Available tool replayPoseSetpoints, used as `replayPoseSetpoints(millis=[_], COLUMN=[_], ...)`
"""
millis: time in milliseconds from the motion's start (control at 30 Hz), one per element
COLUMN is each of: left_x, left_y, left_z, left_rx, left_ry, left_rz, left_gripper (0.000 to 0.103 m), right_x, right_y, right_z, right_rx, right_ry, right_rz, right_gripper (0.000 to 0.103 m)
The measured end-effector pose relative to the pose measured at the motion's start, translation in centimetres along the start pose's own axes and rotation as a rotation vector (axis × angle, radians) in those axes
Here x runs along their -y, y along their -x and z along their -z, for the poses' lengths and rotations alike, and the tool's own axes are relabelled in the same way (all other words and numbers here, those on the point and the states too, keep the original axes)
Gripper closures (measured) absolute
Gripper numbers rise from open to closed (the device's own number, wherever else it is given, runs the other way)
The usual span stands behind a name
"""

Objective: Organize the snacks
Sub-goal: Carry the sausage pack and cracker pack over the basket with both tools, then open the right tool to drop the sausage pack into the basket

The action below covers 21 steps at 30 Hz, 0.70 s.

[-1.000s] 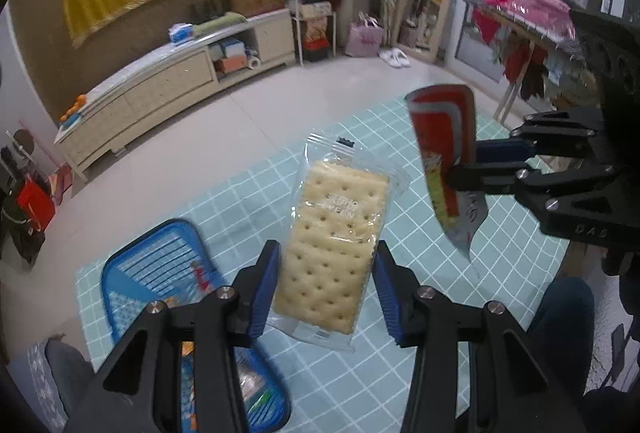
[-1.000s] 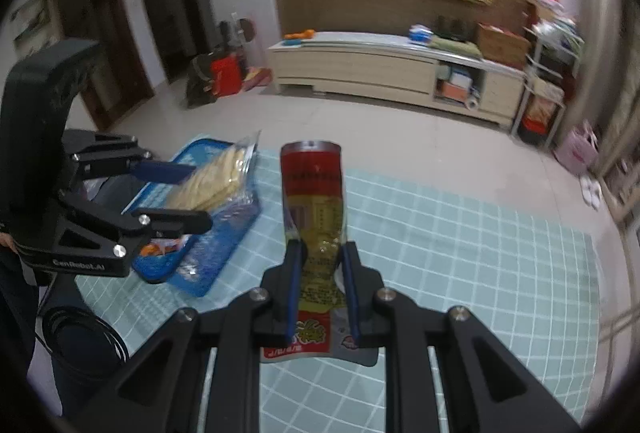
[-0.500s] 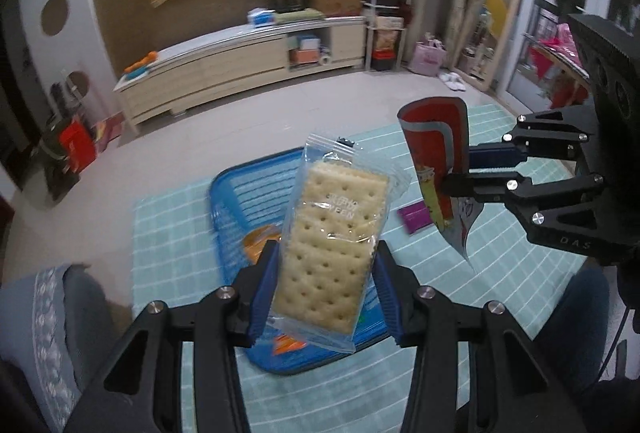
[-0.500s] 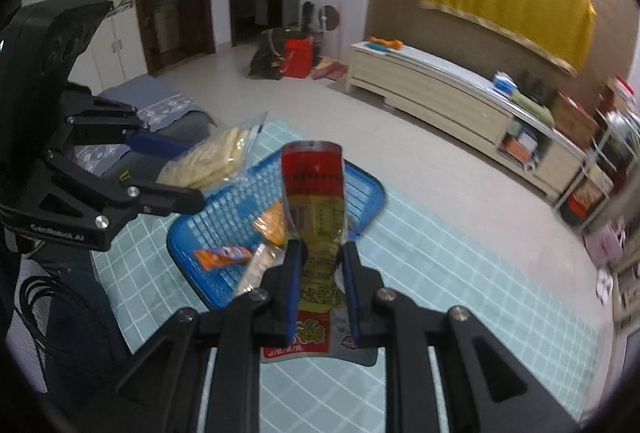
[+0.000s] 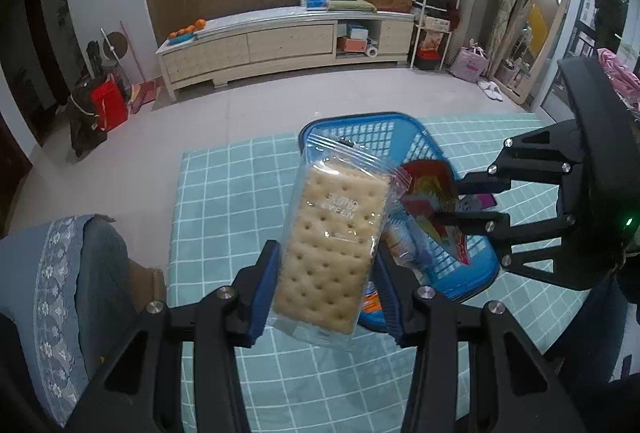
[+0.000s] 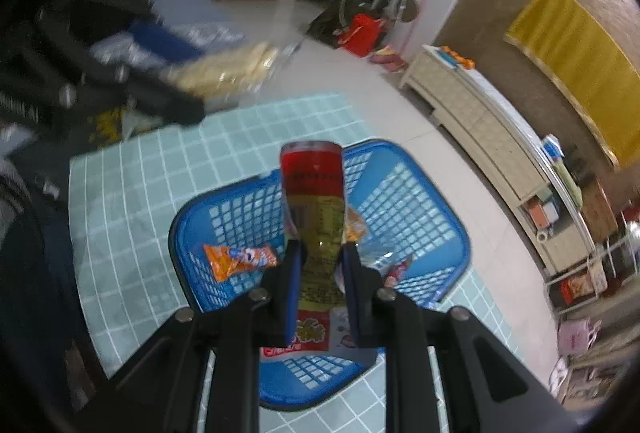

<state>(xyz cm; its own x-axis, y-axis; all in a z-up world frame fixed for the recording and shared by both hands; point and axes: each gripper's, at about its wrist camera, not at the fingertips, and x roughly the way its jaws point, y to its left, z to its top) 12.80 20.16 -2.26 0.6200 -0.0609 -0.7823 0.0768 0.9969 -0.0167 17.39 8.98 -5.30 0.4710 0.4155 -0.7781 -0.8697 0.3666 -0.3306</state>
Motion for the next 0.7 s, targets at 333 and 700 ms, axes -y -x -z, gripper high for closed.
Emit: replayPoseSetpoints(millis=[333,700], left_x=[-1.3,1.2], left_y=[-1.5,-1.1], left_z=[0.7,-0.2], left_rx=[-0.007,0.009], left_ry=[0.031,-0.007], left_rz=[0.018,0.047], left_gripper=[0.059,0.059], right_x=[-2.0,0.6], right_y=[-2.3,0.0], right_z=[0.9,1.2], right_rx=[-0.067,-0.058], right_ry=[0.144,-0.013], right_rz=[-0.047,-0.088], right_gripper=[0.055,0.017])
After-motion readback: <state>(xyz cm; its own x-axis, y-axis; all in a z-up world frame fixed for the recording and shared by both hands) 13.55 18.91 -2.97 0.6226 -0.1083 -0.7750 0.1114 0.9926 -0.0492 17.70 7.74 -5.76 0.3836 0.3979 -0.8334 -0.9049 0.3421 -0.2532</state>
